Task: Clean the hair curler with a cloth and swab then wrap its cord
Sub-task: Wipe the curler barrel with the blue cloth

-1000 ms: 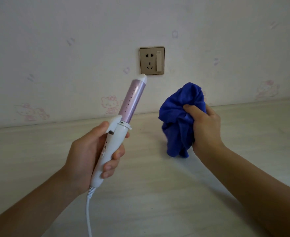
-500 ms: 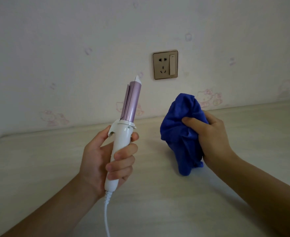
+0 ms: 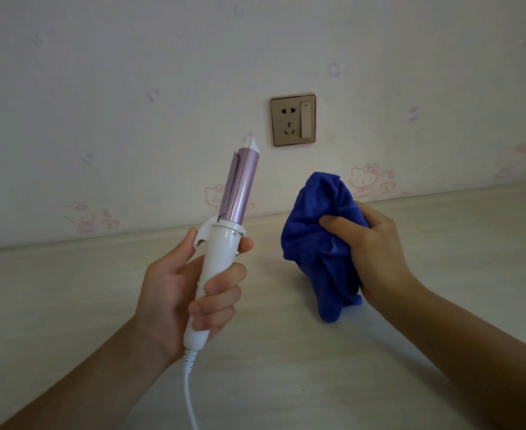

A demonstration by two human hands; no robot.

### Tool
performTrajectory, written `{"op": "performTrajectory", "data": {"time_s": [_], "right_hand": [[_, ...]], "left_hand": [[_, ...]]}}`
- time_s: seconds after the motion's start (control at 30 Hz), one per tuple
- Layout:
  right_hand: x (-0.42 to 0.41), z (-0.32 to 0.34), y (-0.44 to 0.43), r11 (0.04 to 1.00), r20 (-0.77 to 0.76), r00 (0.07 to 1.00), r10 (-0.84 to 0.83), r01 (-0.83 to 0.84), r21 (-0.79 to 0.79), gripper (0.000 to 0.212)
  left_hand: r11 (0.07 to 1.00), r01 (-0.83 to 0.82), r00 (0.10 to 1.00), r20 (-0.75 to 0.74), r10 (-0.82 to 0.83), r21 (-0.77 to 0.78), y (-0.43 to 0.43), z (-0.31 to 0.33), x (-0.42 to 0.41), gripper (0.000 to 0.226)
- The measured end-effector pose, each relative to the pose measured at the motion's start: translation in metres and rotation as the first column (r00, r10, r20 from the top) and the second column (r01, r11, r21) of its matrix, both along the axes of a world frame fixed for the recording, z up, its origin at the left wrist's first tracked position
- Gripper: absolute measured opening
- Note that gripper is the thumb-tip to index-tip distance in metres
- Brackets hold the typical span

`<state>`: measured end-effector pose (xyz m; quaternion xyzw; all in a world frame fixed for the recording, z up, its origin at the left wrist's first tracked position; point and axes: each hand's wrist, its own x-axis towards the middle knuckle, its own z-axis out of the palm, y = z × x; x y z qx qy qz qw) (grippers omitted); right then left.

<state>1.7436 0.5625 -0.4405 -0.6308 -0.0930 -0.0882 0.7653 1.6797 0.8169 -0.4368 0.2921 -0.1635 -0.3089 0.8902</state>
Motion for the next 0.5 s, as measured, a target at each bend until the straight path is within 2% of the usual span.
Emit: {"op": "performTrajectory", "data": {"time_s": [0.13, 0.3, 0.4, 0.5], "right_hand": [[0.000, 0.003, 0.002, 1.000, -0.013, 1.000, -0.008, 0.008, 0.018, 0.011], [0.002, 0.012, -0.002, 0.996, -0.029, 0.999, -0.035, 0.037, 0.082, 0.016], [0.004, 0.020, -0.007, 0.988, -0.017, 0.999, -0.051, 0.053, 0.146, 0.015], [0.005, 0.025, -0.012, 0.988, 0.030, 0.996, -0.087, 0.082, 0.133, 0.014]], "left_hand": [[0.987, -0.107, 0.994, 0.025, 0.105, 0.119, 0.001, -0.005, -0.001, 0.057], [0.912, -0.247, 0.969, 0.104, 0.225, 0.328, -0.002, -0.008, -0.004, 0.056], [0.843, -0.310, 0.948, 0.204, 0.243, 0.439, -0.004, -0.006, -0.005, 0.050], [0.710, -0.441, 0.890, 0.371, 0.266, 0.549, -0.012, -0.006, -0.008, 0.037]]}}
